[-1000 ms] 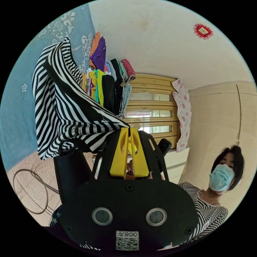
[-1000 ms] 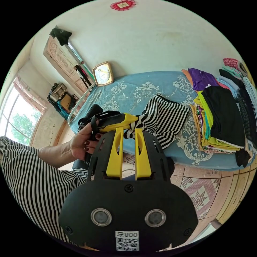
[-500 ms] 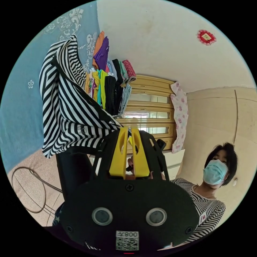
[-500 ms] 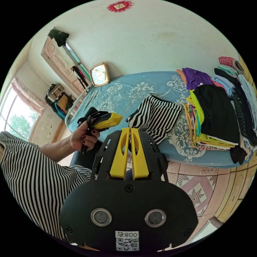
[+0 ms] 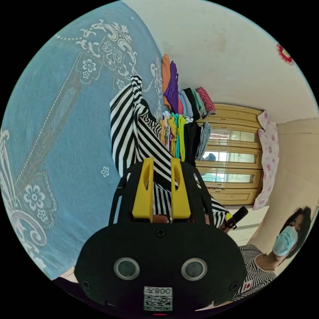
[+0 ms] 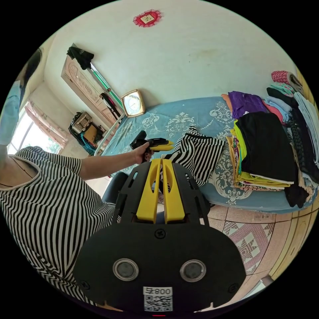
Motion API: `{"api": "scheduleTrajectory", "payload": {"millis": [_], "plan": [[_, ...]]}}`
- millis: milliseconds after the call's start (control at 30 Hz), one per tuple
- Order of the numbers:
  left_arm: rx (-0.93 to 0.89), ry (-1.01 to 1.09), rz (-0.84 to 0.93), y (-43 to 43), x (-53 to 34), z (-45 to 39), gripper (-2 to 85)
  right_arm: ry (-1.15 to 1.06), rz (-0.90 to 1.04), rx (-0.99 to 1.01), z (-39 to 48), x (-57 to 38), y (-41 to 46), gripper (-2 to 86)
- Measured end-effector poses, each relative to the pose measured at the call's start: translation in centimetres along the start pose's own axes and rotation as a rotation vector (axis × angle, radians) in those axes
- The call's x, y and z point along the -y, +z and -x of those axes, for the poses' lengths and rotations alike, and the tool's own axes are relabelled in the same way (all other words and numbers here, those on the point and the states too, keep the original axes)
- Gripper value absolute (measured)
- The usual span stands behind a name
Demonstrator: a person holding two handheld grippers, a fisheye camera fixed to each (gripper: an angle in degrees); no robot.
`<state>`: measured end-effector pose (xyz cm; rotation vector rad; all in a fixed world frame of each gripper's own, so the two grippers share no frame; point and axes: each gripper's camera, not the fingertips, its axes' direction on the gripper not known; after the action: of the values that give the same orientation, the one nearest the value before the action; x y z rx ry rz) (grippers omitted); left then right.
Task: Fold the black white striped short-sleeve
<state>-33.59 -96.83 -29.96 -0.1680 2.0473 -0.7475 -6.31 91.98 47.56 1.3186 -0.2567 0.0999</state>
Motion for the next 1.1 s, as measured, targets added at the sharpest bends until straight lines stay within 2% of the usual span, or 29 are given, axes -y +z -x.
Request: {"api": "scheduleTrajectory", "payload": {"millis": [300,433,733,800,900,1100], "plan": [[0.215,-0.004,0.022,5.0,9.2,-0.1,6.5,0.032,-0.011,0.041,-3.2,1.2,-3.2,0.4],[0.270,-0.032,0.054,6.9,12.1,0.4,2.1,0.039,-0.013,0.028,-4.2,1.5,-4.7,0.4],[0.134,-0.004,-0.043,5.6,14.7,-0.4,0.9,0.041,-0.053,0.012,-5.4,1.7,-8.5,0.4],[0.169,0.009,-0.048,5.2,15.2,-0.8,1.5,0.039,-0.063,0.009,-5.4,1.8,-9.2,0.4],[0.206,0.018,0.008,5.8,15.5,-0.6,4.0,0.034,-0.081,0.012,-5.4,2.0,-10.3,0.4],[0.123,-0.075,0.092,8.4,15.2,2.2,7.3,0.027,-0.090,0.030,-5.5,3.0,-11.8,0.4]]}}
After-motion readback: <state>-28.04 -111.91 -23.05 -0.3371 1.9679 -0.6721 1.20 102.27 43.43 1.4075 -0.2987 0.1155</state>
